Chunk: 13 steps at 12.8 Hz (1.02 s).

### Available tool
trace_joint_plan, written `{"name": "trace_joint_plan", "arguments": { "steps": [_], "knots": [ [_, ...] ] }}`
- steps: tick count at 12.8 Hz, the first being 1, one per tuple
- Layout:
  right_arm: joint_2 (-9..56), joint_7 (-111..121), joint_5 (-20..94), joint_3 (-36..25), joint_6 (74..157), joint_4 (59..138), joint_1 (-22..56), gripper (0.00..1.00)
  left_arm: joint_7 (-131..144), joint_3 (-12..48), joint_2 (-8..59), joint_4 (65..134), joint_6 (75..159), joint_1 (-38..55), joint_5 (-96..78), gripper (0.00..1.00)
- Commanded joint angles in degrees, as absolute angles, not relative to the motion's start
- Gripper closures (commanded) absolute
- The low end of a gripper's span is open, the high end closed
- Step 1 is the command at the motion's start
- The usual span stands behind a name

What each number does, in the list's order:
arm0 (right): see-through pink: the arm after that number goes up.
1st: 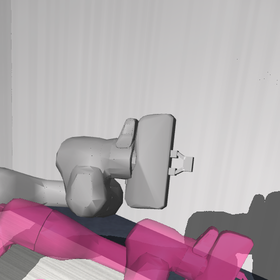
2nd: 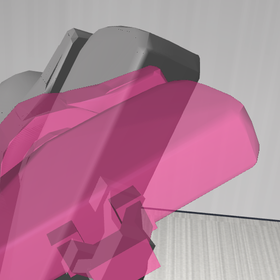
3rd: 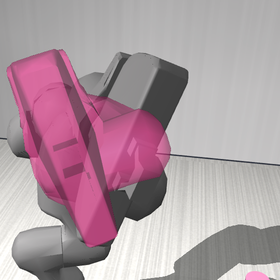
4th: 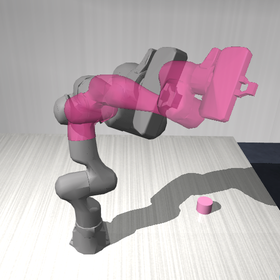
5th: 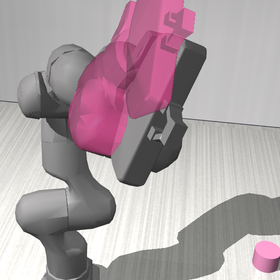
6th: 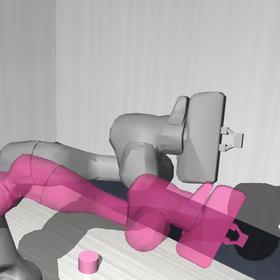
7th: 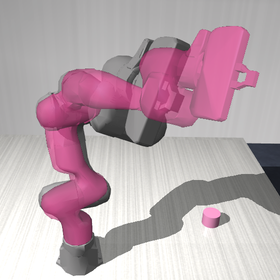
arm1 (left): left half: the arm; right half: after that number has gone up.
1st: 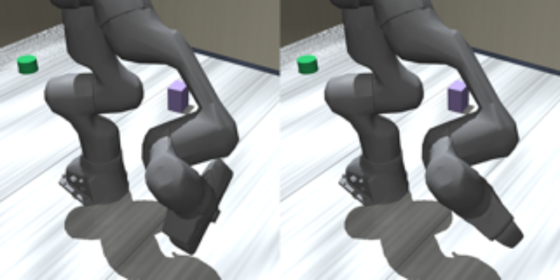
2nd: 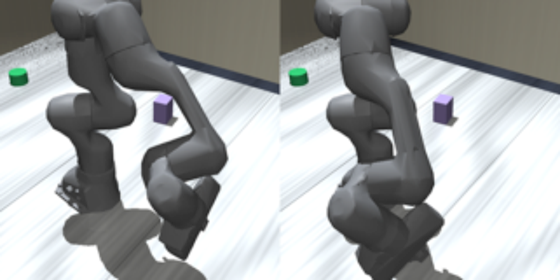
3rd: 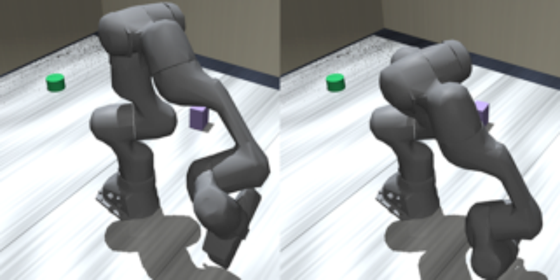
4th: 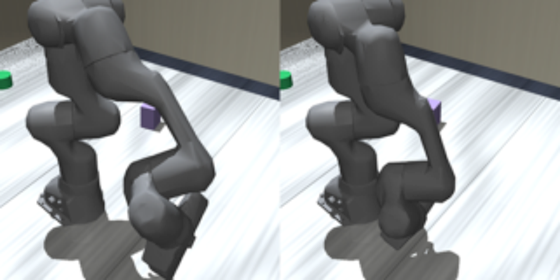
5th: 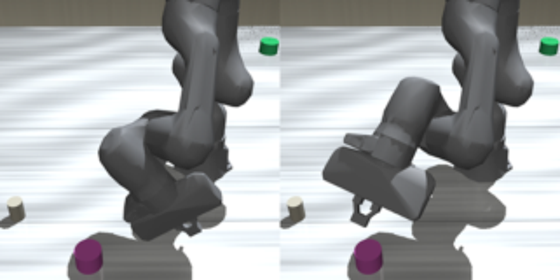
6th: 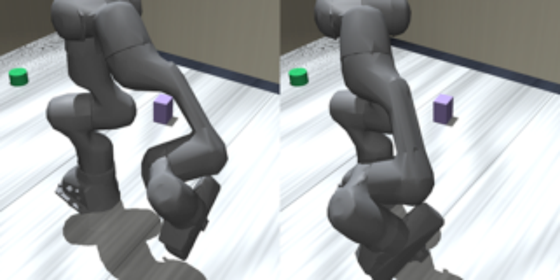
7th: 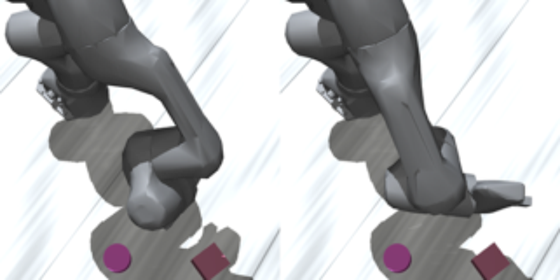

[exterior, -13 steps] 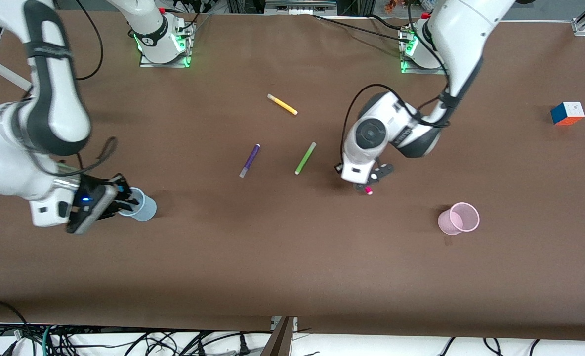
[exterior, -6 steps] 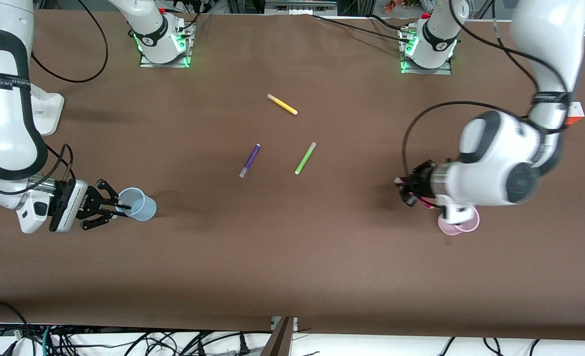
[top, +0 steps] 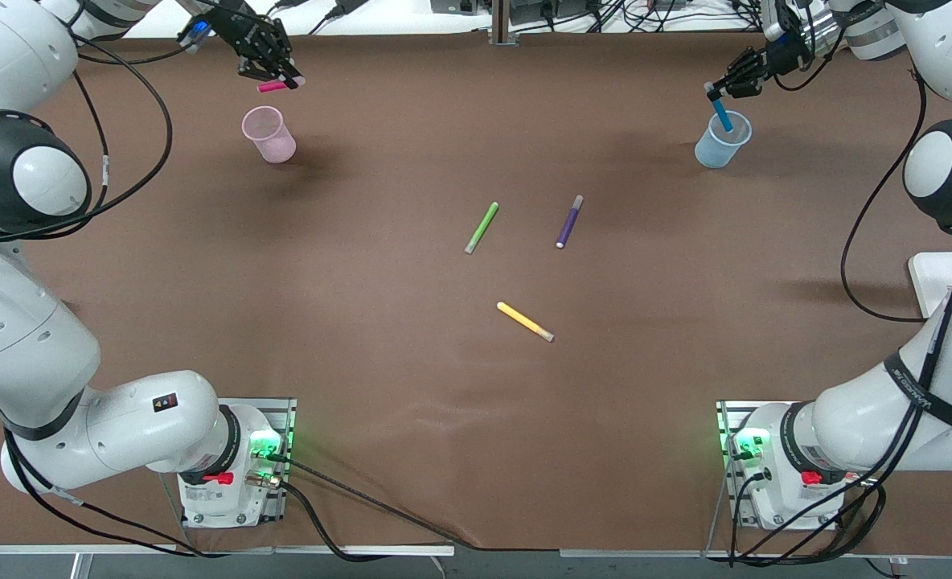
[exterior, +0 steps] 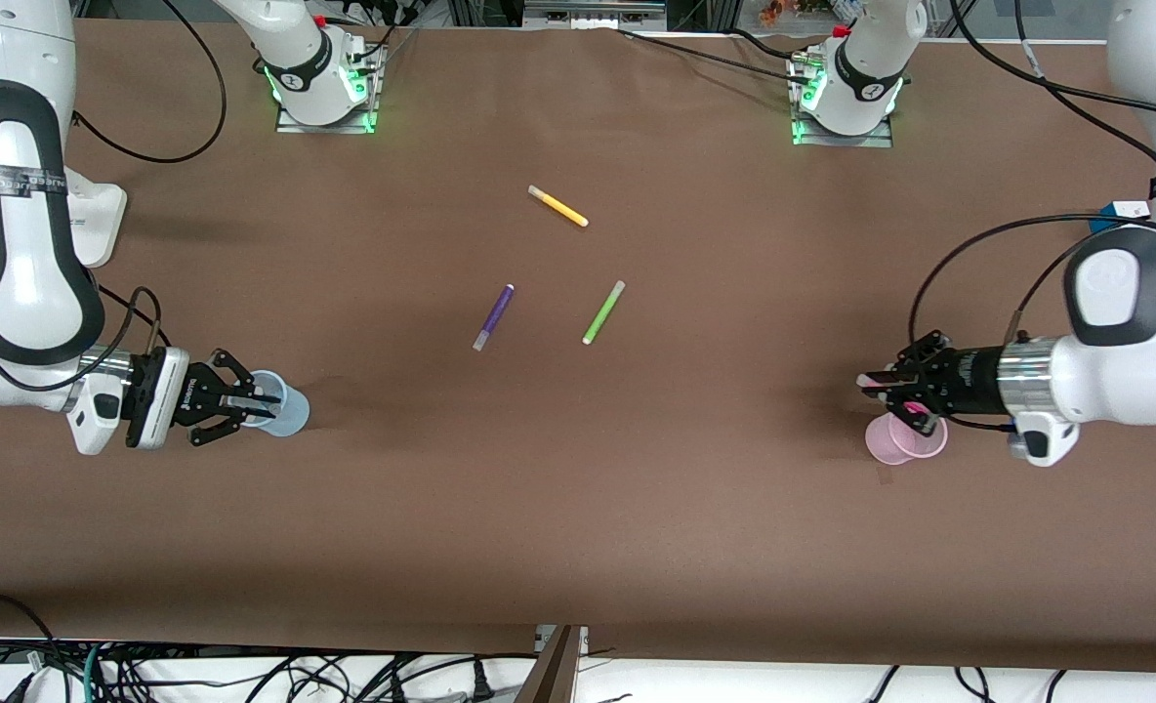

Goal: Place pink and blue markers in matching cups
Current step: 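Carry the blue marker to the blue cup while the left gripper carries pink, then drop the blue marker into the blue cup while the left gripper drops pink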

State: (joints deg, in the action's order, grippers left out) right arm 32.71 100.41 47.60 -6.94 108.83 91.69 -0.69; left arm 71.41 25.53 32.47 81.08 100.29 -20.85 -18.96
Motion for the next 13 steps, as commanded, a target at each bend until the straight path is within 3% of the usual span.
{"name": "trace_joint_plan", "arguments": {
  "steps": [1,2,3,8,13],
  "knots": [
    [31.8,103.7,49.6,-6.2,107.7,93.1,-2.5,0.85,72.0,26.0,32.1,81.7,103.3,-24.0,-22.8,1.00],
    [31.8,103.3,49.6,-6.2,107.6,93.1,-2.6,0.50,72.1,26.0,32.3,81.9,104.2,-24.6,-24.0,1.00],
    [31.8,102.9,49.5,-6.2,107.5,93.0,-2.7,0.00,72.1,25.9,32.4,81.9,104.8,-24.7,-25.3,1.00],
    [31.0,82.0,47.4,-6.3,107.5,89.1,-2.4,0.00,71.9,25.7,32.3,88.3,110.6,-30.1,-33.0,1.00],
    [31.0,51.0,33.0,-6.4,103.9,82.3,-2.5,0.00,71.0,26.1,31.3,96.3,118.6,-29.8,-33.0,1.00]
  ]
}}
